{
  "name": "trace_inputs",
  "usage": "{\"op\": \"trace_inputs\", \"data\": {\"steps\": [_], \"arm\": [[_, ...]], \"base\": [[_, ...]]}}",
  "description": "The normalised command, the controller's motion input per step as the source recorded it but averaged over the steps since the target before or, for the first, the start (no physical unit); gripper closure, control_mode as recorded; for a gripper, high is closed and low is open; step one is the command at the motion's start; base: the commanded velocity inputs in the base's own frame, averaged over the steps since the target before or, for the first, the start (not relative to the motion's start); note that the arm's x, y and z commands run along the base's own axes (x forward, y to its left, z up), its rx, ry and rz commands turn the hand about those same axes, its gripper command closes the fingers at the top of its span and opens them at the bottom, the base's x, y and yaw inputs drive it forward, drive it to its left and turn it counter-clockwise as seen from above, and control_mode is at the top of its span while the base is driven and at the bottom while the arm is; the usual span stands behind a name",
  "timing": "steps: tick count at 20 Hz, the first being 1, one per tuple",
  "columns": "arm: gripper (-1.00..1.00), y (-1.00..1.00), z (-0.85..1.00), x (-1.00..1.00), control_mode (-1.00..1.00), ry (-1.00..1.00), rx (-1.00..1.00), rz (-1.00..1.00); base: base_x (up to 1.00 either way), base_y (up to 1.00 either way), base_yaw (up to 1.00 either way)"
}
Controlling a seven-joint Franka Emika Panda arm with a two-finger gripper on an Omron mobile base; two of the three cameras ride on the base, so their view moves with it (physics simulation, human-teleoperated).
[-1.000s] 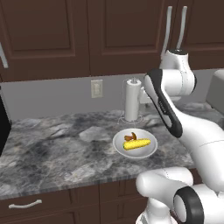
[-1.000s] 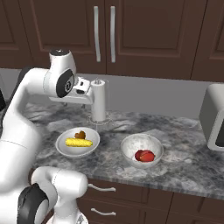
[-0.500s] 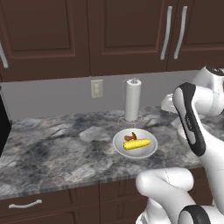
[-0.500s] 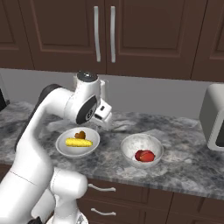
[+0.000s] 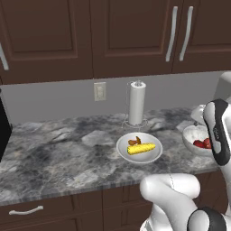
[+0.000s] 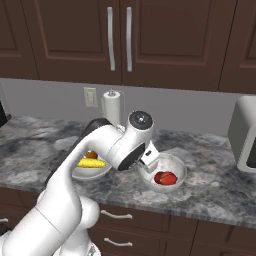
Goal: Place the bowl containing the tomato and onion in the microwave. Close the microwave door and press the start button to microwave the meal.
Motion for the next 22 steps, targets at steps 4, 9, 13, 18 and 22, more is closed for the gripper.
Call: {"op": "trace_inputs", "data": {"steps": [4, 9, 13, 18, 22], "arm": [[-1.00, -0.87, -0.38, 0.00, -1.00, 0.00, 0.03, -0.15], [-1.00, -0.74, -0.57, 0.00, -1.00, 0.00, 0.00, -0.14], [-1.00, -0.51, -0.59, 0.00, -1.00, 0.01, 0.00, -0.13], [-1.00, -0.34, -0.45, 0.04, -1.00, 0.03, 0.00, -0.15], [-1.00, -0.09, -0.22, 0.07, -1.00, 0.03, 0.00, -0.12]], "base": [[0.00, 0.00, 0.00], [0.00, 0.00, 0.00], [0.00, 0.00, 0.00], [0.00, 0.00, 0.00], [0.00, 0.00, 0.00]]}}
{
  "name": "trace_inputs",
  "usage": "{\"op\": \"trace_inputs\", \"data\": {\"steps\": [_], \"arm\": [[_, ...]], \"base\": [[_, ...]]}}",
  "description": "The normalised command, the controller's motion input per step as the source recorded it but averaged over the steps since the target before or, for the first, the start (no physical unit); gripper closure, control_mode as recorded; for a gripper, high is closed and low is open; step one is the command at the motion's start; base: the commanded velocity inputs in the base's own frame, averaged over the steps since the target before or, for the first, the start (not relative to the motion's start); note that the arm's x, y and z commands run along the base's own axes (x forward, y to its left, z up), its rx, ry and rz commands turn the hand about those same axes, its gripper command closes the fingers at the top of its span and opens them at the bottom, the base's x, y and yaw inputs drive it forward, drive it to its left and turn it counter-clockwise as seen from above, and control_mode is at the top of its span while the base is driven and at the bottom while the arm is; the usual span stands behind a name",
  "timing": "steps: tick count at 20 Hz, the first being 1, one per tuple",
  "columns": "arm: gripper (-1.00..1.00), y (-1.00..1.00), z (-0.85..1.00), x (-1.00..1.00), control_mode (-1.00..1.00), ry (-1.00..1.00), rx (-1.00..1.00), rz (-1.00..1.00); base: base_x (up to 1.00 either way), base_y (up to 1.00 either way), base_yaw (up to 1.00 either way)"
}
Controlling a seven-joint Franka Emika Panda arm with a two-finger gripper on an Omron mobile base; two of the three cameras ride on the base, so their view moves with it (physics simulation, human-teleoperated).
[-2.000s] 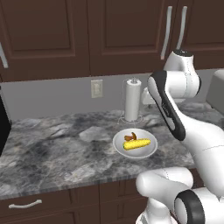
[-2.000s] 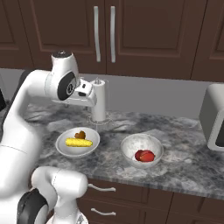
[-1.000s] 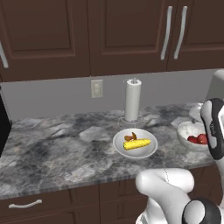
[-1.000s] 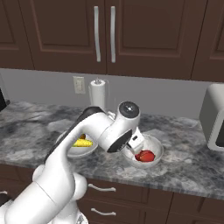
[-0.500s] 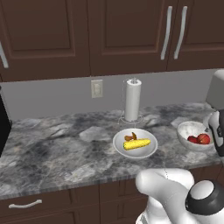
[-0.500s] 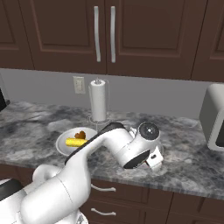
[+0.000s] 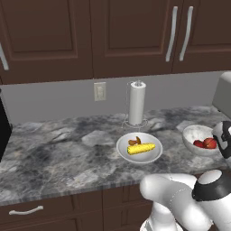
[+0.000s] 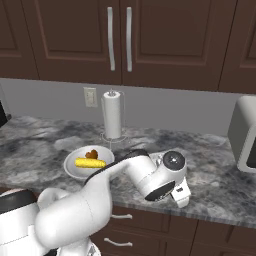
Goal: Place the bowl containing the tomato and onion in the microwave. Close the microwave door and press the start button to microwave the meal.
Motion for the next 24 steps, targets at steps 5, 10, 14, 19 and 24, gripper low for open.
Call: {"op": "trace_inputs", "data": {"steps": [5, 10, 14, 19, 24], "arm": [[-1.00, 0.00, -0.13, 0.00, -1.00, 0.00, 0.00, -0.03], [-1.00, 0.00, -0.17, 0.00, -1.00, 0.00, 0.00, -0.01], [-1.00, 0.00, -0.16, 0.02, -1.00, 0.00, 0.00, 0.00], [-1.00, 0.00, -0.13, 0.07, -1.00, 0.00, 0.00, 0.00], [-1.00, 0.00, -0.09, 0.09, -1.00, 0.00, 0.00, 0.00]], "base": [[0.00, 0.00, 0.00], [0.00, 0.00, 0.00], [0.00, 0.00, 0.00], [0.00, 0.00, 0.00], [0.00, 0.00, 0.00]]}}
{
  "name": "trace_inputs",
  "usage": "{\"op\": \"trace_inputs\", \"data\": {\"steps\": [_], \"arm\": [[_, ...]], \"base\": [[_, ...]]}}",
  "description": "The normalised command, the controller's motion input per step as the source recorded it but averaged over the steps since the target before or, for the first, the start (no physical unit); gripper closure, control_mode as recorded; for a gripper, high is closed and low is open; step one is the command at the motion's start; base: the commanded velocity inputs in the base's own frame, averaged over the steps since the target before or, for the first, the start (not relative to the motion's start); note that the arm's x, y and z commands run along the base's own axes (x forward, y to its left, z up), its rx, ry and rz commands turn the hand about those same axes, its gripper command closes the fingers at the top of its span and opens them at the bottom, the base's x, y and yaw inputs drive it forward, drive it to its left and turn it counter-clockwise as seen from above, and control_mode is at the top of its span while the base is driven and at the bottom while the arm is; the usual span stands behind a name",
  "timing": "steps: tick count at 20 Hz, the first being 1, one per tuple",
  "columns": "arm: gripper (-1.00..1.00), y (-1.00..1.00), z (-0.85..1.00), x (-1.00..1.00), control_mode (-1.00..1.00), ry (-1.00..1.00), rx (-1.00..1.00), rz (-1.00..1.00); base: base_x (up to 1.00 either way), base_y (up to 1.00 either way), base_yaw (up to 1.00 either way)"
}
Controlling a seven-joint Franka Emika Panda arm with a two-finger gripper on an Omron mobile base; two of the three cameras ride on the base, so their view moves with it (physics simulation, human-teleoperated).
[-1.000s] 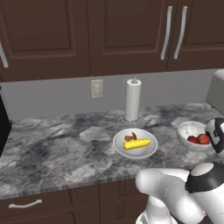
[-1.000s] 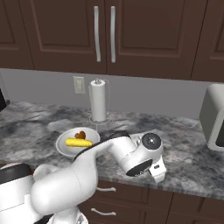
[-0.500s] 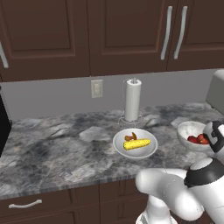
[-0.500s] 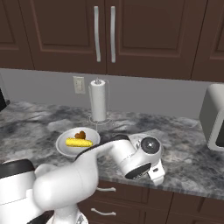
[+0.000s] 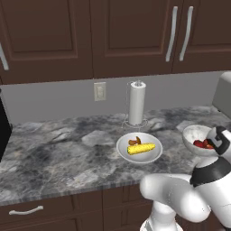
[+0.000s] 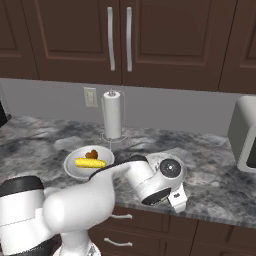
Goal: Place the bowl containing the tomato and onion in the microwave. Close the microwave door and press the start button to microwave the meal.
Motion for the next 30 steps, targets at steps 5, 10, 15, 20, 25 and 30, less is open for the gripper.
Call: {"op": "trace_inputs", "data": {"steps": [5, 10, 15, 20, 25, 30], "arm": [[-1.00, 0.00, -0.02, 0.25, -1.00, 0.00, 0.01, 0.00], [-1.00, 0.00, -0.07, 0.32, -1.00, 0.00, 0.03, 0.00], [1.00, 0.00, -0.18, 0.20, -1.00, 0.00, 0.01, 0.00], [1.00, 0.00, -0.07, 0.01, -1.00, 0.00, 0.00, 0.00], [1.00, 0.10, 0.00, 0.00, -1.00, 0.00, 0.00, 0.00], [1.00, 0.49, 0.00, 0.00, -1.00, 0.00, -0.06, 0.03]], "base": [[0.00, 0.00, 0.00], [0.00, 0.00, 0.00], [0.00, 0.00, 0.00], [0.00, 0.00, 0.00], [0.00, 0.00, 0.00], [0.00, 0.00, 0.00]]}}
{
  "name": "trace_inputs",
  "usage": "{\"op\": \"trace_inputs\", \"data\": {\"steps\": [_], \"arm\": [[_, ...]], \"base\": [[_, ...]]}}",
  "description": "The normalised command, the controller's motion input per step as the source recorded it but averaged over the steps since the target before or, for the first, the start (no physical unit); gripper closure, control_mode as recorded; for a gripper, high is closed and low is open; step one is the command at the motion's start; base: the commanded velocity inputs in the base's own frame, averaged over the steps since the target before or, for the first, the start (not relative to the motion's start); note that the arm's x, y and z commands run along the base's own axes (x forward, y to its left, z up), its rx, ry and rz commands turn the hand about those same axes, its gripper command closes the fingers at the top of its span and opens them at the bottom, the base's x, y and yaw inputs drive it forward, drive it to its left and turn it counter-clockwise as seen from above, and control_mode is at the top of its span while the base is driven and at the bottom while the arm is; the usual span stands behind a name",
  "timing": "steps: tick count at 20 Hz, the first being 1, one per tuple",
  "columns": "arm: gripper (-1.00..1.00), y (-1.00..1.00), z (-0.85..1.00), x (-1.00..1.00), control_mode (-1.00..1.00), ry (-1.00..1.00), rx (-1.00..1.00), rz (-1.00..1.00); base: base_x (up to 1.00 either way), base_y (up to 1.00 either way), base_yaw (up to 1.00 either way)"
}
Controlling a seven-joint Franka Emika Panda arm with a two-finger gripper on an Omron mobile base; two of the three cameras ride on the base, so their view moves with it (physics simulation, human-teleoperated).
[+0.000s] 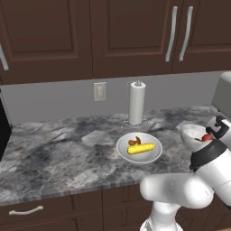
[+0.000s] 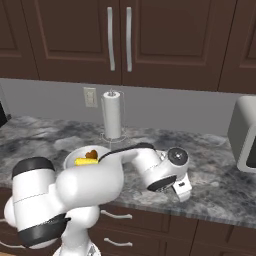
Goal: Place the bowl containing the tomato and onion in the microwave. Close the microwave door and press the start button to microwave the meal.
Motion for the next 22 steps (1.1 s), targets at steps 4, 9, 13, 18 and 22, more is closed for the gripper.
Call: {"op": "trace_inputs", "data": {"steps": [4, 9, 13, 18, 22], "arm": [[1.00, 0.09, 0.00, 0.00, -1.00, 0.00, 0.00, 0.01], [1.00, 0.03, 0.57, -0.33, -1.00, -0.09, -0.01, 0.07], [1.00, 0.31, 0.99, -0.72, -1.00, -0.30, -0.05, 0.20], [1.00, 0.64, 0.97, -0.65, -1.00, -0.28, -0.12, 0.17], [1.00, 0.82, 0.91, -0.54, -1.00, -0.10, -0.19, 0.15]], "base": [[0.00, 0.00, 0.00], [0.00, 0.00, 0.00], [0.00, 0.00, 0.00], [0.00, 0.00, 0.00], [0.00, 0.00, 0.00]]}}
